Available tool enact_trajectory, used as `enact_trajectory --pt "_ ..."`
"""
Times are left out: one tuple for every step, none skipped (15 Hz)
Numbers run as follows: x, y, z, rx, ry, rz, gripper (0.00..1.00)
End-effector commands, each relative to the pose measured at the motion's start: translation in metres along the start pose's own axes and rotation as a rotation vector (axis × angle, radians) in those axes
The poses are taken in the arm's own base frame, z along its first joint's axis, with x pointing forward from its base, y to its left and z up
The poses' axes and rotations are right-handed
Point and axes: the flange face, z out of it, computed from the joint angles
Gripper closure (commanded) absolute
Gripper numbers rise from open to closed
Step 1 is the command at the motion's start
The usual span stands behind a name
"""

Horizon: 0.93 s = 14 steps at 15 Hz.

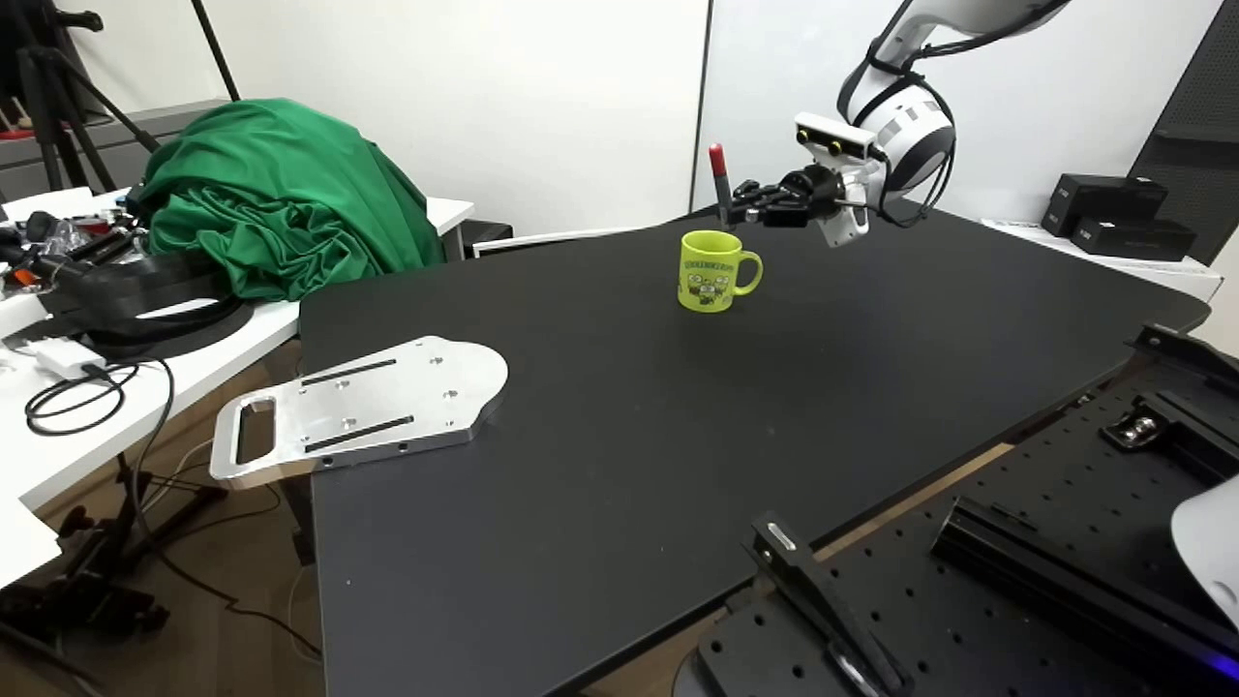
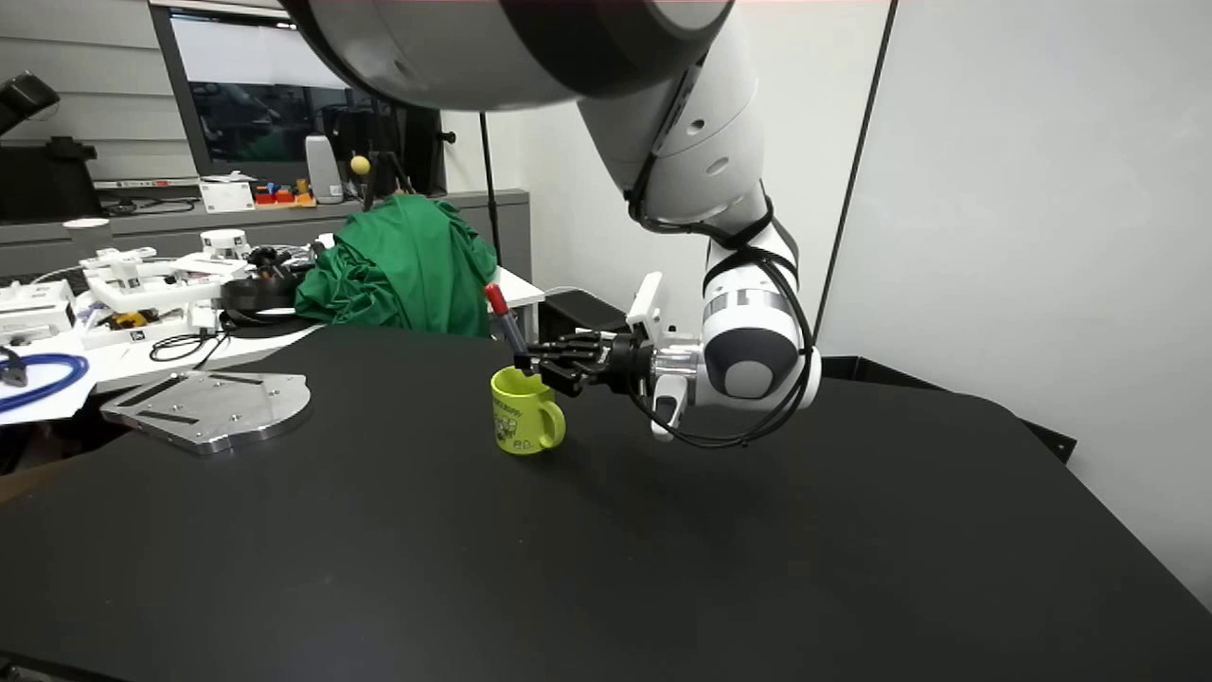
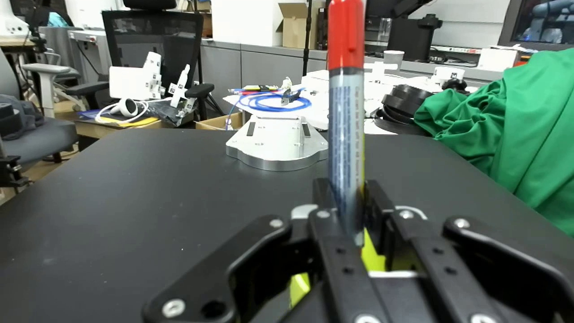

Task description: Place the red marker in the yellow mug

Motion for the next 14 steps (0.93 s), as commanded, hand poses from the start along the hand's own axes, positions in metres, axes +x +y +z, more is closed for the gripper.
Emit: enact_trajectory --pt "0.001 0.011 -0.006 0.023 0.003 0.002 0.95" --pt "0.004 0.013 -0.007 0.026 0.004 0.001 0.95" --pt "0.006 0.014 -0.008 0.035 0.001 -0.006 0.95" --pt "0.007 0.015 -0.008 0.038 0.004 -0.016 0.95" --pt "0.009 0.016 -0.008 0.037 0.01 -0.024 0.95" --pt "0.012 0.016 -0.008 0.042 0.006 -0.034 0.95" --pt "0.013 0.017 -0.008 0.044 0.005 -0.043 0.95" --pt "0.015 0.016 -0.007 0.045 0.003 -0.049 0.95" --pt "0.016 0.016 -0.006 0.047 0.0 -0.06 0.95" --pt "0.018 0.016 -0.006 0.044 0.001 -0.066 0.95" --pt "0.019 0.016 -0.005 0.046 -0.002 -0.073 0.95" --pt "0.019 0.015 -0.004 0.047 -0.003 -0.077 0.95" --pt "0.02 0.015 -0.004 0.047 -0.004 -0.082 0.95" --pt "0.021 0.015 -0.004 0.049 -0.003 -0.086 0.95"
